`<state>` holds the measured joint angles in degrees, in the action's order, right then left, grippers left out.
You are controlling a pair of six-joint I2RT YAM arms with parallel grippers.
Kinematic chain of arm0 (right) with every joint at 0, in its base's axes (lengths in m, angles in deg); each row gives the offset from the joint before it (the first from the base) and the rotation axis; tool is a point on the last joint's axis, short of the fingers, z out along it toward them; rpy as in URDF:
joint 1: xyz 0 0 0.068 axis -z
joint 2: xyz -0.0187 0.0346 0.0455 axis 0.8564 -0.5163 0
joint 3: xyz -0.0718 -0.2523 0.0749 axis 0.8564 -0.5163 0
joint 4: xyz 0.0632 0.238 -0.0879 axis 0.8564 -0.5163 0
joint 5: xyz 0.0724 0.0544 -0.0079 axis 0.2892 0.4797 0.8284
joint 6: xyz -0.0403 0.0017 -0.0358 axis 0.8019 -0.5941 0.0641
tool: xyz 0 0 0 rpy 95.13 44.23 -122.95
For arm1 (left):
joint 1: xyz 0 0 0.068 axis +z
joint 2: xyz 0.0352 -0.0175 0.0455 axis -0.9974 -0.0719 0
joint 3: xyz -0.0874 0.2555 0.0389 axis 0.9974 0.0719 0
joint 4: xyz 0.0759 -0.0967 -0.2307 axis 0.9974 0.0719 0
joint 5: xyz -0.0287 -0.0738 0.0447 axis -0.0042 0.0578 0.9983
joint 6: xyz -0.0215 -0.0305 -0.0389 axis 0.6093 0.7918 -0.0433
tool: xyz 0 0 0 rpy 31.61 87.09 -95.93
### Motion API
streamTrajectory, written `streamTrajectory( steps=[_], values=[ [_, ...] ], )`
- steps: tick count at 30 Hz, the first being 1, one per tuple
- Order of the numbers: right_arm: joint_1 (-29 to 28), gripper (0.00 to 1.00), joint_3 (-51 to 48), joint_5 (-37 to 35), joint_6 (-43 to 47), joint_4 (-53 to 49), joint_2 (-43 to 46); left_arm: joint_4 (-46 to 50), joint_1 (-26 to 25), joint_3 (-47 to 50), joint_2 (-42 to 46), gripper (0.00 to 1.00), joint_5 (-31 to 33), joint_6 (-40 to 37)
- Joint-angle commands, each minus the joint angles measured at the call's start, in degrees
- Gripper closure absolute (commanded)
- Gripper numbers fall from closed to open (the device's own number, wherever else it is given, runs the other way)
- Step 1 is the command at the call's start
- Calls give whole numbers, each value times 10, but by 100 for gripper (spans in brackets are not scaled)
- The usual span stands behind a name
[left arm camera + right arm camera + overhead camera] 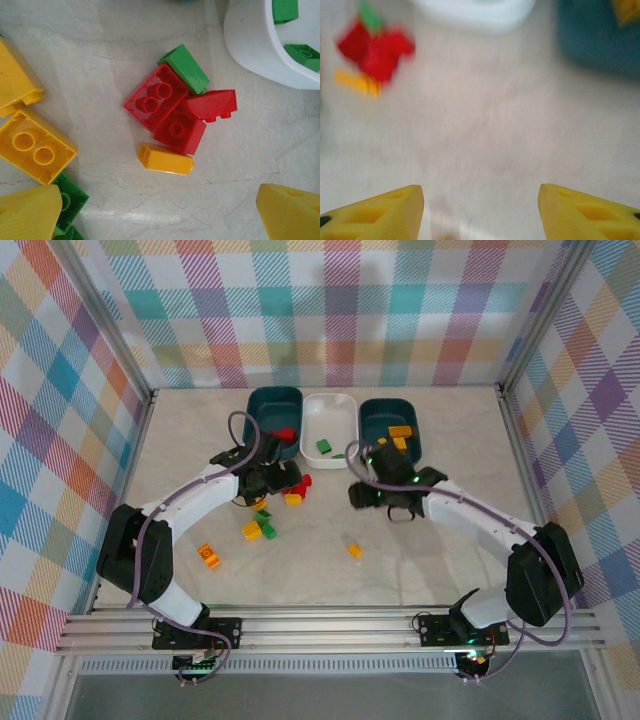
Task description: Sort the legos into containers by color
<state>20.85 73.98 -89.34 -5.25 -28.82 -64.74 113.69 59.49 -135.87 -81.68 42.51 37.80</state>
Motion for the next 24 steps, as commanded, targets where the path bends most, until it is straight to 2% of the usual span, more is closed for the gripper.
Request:
streamTrajectory(
  steps=[1, 4, 6, 11, 15, 24],
  values=[
    [-33, 34, -29, 87, 23, -27, 10, 14, 12, -7, 12, 1, 1, -6],
    [-80, 33, -12, 81, 33, -48, -39, 24, 12, -12, 19, 1, 14, -9],
    [-85, 36, -11, 65, 31, -48, -74, 26, 12, -8, 32, 1, 19, -7],
    [-88, 43, -20, 78, 35, -27, -114, 34, 12, 13, 63, 0, 43, -2],
    [-96, 51, -23, 72, 40, -29, -128, 41, 13, 14, 68, 0, 48, -2],
    [-130, 51, -32, 37, 19, -50, -137, 36, 13, -9, 40, 0, 32, -1]
  ],
)
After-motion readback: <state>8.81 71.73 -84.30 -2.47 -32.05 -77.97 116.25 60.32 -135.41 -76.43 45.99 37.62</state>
